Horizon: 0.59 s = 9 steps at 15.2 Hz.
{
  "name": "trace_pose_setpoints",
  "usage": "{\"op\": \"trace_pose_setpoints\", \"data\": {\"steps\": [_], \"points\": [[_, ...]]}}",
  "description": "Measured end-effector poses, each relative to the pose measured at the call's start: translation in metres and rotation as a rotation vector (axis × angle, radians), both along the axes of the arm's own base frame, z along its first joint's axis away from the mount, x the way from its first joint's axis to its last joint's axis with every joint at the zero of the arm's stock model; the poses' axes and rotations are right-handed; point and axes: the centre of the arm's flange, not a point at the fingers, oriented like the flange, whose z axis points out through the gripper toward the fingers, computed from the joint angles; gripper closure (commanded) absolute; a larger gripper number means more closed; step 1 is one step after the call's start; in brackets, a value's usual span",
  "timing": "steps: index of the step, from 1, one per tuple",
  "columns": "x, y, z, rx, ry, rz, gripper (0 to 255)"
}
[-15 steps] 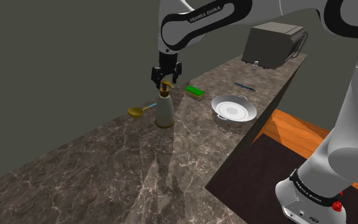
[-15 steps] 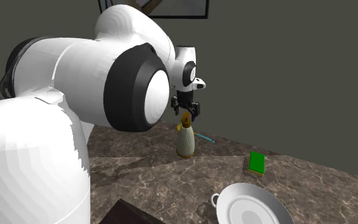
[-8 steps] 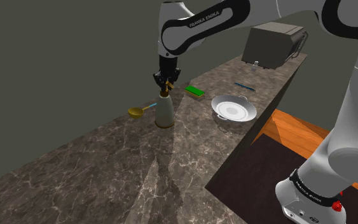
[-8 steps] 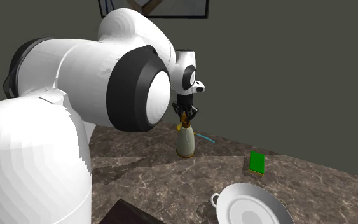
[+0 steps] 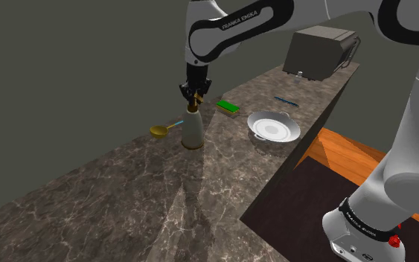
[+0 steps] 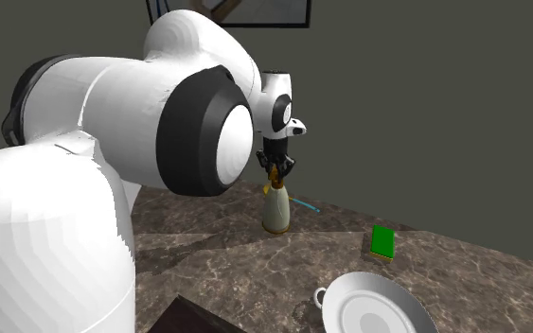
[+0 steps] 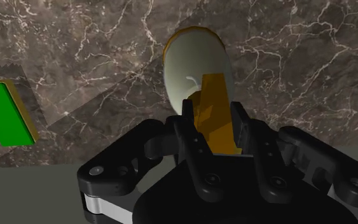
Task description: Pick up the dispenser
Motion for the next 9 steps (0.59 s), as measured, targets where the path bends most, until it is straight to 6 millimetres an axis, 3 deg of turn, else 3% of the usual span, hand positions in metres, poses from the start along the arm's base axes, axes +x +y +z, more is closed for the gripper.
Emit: {"op": "trace_pose_setpoints", "data": {"steps": [9], "points": [[0.001,0.000,0.046,0.000,0.000,0.000,255]]}}
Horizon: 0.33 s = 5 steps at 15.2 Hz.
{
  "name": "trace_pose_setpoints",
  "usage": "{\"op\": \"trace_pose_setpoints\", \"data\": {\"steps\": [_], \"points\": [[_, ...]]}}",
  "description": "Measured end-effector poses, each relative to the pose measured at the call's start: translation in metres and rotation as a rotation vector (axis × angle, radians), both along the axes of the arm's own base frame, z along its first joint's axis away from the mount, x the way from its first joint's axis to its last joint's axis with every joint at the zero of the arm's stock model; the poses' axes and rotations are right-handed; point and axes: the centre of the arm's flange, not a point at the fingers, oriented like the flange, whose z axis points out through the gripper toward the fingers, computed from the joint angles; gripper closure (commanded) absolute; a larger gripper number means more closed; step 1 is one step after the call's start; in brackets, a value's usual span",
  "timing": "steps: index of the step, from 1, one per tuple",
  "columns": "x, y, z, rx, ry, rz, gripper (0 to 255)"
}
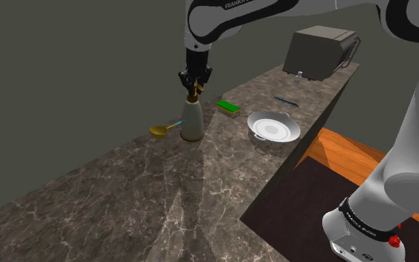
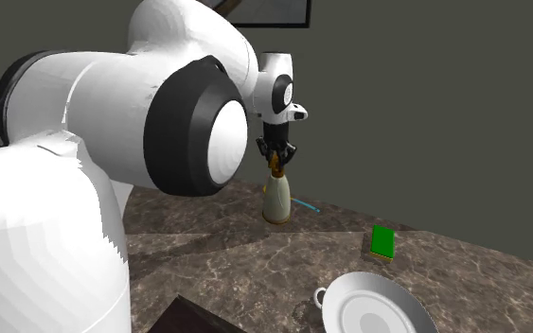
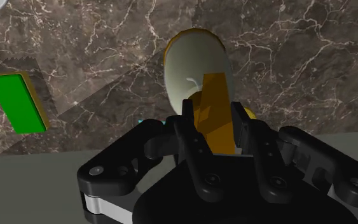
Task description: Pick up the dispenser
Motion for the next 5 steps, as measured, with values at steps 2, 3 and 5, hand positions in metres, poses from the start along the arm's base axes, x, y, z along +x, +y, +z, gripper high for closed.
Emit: {"op": "trace_pose_setpoints", "data": {"steps": [2,3,5], "points": [[-0.001,0.000,0.012,0.000,0.000,0.000,255],[-0.001,0.000,0.016,0.000,0.000,0.000,255],[-0.001,0.000,0.025,0.000,0.000,0.000,255]]}}
